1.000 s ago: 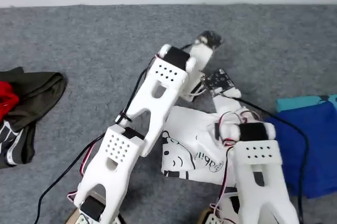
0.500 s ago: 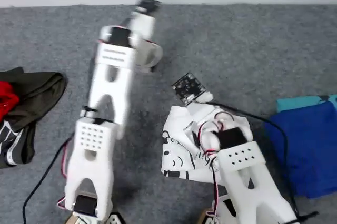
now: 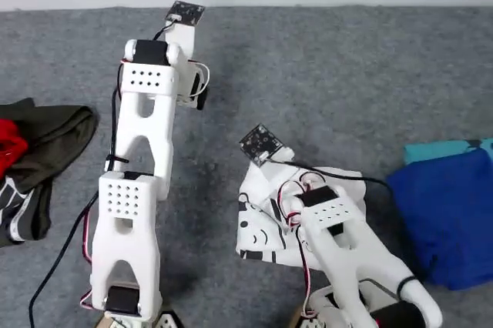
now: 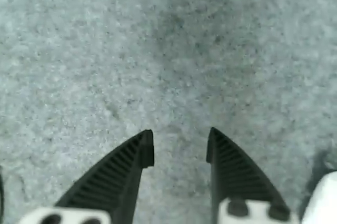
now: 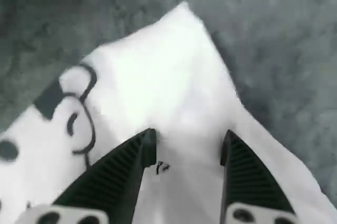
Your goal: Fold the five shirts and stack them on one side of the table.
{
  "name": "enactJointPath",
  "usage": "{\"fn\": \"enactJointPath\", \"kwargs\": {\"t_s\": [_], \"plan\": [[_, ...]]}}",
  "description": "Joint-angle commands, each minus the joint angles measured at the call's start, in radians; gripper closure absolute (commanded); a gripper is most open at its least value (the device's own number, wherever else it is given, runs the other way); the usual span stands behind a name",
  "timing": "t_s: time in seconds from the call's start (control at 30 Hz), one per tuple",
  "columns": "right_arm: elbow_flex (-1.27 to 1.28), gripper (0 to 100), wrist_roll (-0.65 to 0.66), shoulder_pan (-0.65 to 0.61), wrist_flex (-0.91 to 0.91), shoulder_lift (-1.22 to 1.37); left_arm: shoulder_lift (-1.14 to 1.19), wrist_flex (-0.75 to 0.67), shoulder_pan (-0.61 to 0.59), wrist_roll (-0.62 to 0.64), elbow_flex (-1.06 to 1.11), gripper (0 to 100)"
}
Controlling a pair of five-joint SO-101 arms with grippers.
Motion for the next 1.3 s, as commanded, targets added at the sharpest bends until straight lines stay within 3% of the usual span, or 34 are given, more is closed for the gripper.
{"fn": "enactJointPath", "kwargs": {"t_s": [0.0, 0.37, 0.63, 0.8, 1.03, 1.17, 1.27], "plan": [[-0.031, 80.1, 0.097, 0.019, 0.127, -0.047, -0.014, 0.017, 0.020, 0.006, -0.002, 83], [-0.028, 80.1, 0.293, 0.291, 0.412, -0.375, -0.014, 0.018, 0.031, 0.009, -0.001, 83], [-0.026, 80.1, 0.394, 0.410, 0.684, -0.400, -0.015, 0.018, 0.190, 0.005, 0.059, 83], [-0.029, 80.1, 0.446, 0.484, 0.803, -0.400, -0.015, 0.018, 0.190, 0.005, 0.059, 83], [-0.176, 80.1, 0.434, 0.529, 0.889, -0.433, -0.015, 0.018, 0.172, 0.005, 0.059, 83], [-0.319, 79.8, 0.319, 0.527, 0.926, -0.447, -0.015, 0.018, 0.178, 0.005, 0.059, 83], [-0.330, 79.8, 0.212, 0.507, 0.831, -0.446, -0.015, 0.018, 0.180, 0.005, 0.059, 83]]}}
